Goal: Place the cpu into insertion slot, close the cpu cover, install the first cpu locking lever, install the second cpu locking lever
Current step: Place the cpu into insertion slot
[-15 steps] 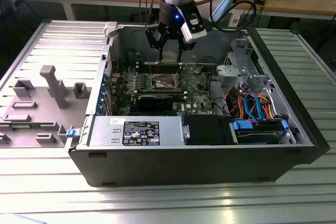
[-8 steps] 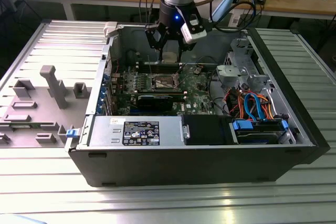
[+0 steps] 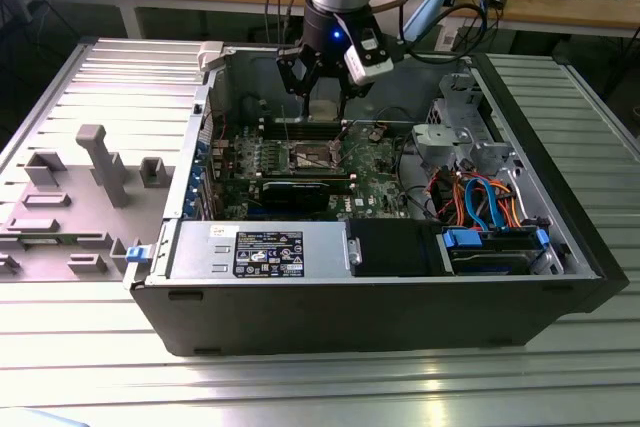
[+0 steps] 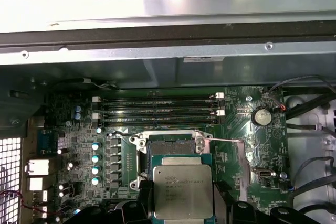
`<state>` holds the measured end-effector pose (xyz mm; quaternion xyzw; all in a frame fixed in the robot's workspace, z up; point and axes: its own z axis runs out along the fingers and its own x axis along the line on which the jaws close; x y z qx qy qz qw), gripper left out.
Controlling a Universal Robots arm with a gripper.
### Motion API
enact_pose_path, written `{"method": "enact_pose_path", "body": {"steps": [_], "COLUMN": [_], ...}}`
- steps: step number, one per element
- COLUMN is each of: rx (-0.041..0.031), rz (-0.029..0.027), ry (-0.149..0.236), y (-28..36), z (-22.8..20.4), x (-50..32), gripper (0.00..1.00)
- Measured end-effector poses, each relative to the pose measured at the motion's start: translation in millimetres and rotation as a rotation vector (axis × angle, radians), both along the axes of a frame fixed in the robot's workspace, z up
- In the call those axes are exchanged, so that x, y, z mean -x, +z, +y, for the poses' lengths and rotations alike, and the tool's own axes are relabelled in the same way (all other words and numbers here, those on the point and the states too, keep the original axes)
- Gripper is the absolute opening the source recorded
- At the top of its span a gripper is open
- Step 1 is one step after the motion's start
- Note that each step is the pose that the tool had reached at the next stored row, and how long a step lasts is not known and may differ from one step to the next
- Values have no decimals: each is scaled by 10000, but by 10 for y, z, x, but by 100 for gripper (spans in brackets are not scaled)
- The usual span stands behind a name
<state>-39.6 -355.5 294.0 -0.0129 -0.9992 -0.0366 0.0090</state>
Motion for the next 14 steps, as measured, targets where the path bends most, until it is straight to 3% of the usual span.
{"method": "enact_pose_path", "body": {"steps": [14], "rx": [16], "rz": [0], "ry": [0], "y": [-30], "z": [0], "x": [0], "gripper": [55]}}
